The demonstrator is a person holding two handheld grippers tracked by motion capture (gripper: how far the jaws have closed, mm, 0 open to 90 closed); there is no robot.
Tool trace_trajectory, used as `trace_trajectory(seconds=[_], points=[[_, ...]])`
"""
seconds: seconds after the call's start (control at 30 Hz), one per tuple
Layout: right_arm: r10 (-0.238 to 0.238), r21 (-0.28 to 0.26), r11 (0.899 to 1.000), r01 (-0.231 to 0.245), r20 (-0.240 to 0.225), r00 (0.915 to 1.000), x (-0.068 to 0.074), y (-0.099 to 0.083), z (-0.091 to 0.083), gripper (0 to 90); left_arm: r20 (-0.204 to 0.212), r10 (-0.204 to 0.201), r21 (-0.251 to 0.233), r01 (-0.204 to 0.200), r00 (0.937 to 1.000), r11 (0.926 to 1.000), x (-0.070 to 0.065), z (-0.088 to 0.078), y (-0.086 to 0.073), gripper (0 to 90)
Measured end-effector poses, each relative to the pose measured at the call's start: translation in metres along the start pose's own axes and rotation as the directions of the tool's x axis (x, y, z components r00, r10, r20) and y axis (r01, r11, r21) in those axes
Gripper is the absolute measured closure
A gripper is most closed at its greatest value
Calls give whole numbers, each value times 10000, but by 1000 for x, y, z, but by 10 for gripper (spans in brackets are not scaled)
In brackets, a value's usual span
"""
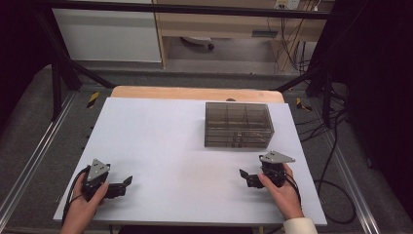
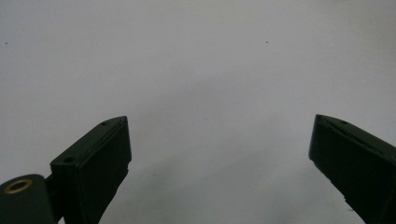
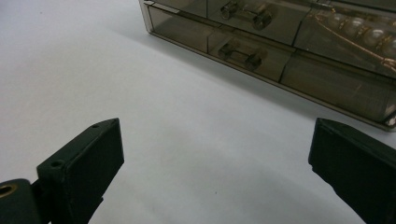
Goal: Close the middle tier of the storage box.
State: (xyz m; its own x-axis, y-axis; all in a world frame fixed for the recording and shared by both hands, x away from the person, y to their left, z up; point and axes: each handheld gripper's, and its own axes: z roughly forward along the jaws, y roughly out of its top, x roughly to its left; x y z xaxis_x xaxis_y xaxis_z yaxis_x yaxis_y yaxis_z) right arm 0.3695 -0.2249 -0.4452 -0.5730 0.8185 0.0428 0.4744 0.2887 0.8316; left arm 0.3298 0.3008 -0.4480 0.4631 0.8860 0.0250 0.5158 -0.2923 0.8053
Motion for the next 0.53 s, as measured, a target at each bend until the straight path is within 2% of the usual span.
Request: trace_trajectory(seconds=[0.1,0.23,0.4,0.53], points=[[-119,-156,9998,123,237,9996,1,5,1,46,-7,18,-3,-18,10000,10000,0,0,0,55],[-147,41,9999,146,81,9999,3,9,8,47,10,68,56,-68,10000,10000,-1,2,0,55],[-395,352,9986,403,-230,9990,14,9,15,48,60,129,181,-130,9999,9998,-2,4,0,55],[-427,566,9974,443,-295,9987,18,8,15,44,-9,138,271,-137,9999,9995,-2,5,-1,56]])
